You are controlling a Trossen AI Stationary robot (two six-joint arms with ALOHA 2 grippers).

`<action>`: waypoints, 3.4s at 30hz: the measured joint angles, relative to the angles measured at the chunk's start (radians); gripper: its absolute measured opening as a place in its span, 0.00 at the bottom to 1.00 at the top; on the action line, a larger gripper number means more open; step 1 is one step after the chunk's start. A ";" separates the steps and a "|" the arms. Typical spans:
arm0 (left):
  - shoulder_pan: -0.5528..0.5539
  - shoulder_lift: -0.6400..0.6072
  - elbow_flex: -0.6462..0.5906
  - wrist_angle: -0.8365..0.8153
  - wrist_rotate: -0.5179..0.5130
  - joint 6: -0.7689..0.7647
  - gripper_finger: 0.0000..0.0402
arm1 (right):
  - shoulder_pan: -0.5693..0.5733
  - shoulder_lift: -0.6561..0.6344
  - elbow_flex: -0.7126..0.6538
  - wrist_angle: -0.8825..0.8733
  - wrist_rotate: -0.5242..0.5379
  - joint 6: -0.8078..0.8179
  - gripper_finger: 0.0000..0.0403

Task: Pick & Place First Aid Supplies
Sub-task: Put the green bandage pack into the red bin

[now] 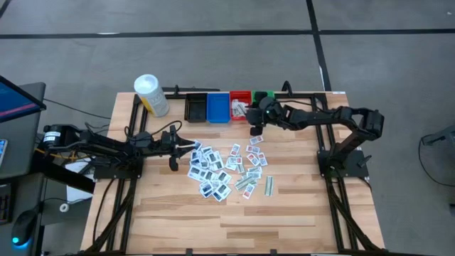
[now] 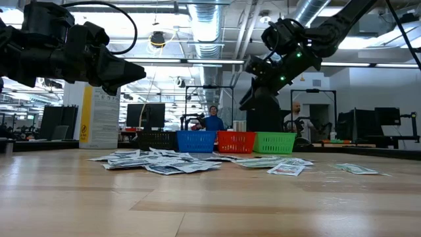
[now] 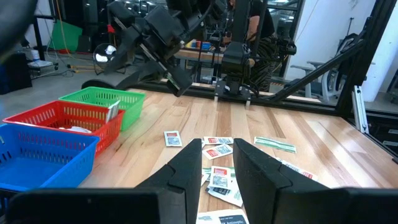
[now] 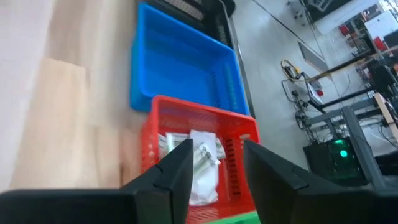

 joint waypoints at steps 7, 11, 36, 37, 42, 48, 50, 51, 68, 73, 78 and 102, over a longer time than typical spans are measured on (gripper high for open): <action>0.000 0.000 0.000 0.000 0.000 0.000 0.23 | 0.092 0.000 0.000 -0.020 -0.001 -0.003 0.30; 0.000 0.000 0.000 0.000 0.000 0.000 0.23 | 0.144 0.000 0.000 -0.096 -0.006 -0.007 0.28; 0.000 0.000 0.001 0.000 0.000 -0.002 0.23 | -0.128 0.063 0.000 0.091 0.056 -0.004 0.01; 0.000 0.000 0.001 0.000 0.000 -0.003 0.23 | -0.128 0.063 0.000 0.088 0.058 0.004 0.00; 0.000 0.000 0.001 -0.001 0.000 -0.003 0.23 | -0.092 0.063 0.000 0.065 0.058 0.048 0.00; 0.000 0.000 0.001 -0.002 0.000 -0.003 0.23 | 0.028 0.036 0.000 -0.050 0.057 0.102 0.00; 0.000 0.000 0.001 -0.003 0.000 -0.003 0.23 | 0.081 0.012 0.000 -0.128 0.056 0.127 0.00; 0.000 0.000 0.001 -0.002 0.000 -0.003 0.23 | 0.108 -0.002 0.000 -0.166 0.055 0.138 0.00; 0.000 0.000 0.001 -0.002 0.000 -0.003 0.23 | 0.560 -0.358 -0.234 -0.537 -0.036 0.628 0.00; 0.000 0.000 0.001 -0.002 0.000 -0.003 0.23 | 0.618 -0.375 -0.303 -0.481 -0.023 0.782 0.00; 0.000 0.000 0.001 -0.002 0.000 -0.003 0.23 | 0.626 -0.329 -0.306 -0.471 0.011 0.842 0.00; 0.000 0.000 0.000 0.004 0.000 0.008 0.23 | 0.739 -0.298 -0.306 -0.389 -0.026 0.865 0.22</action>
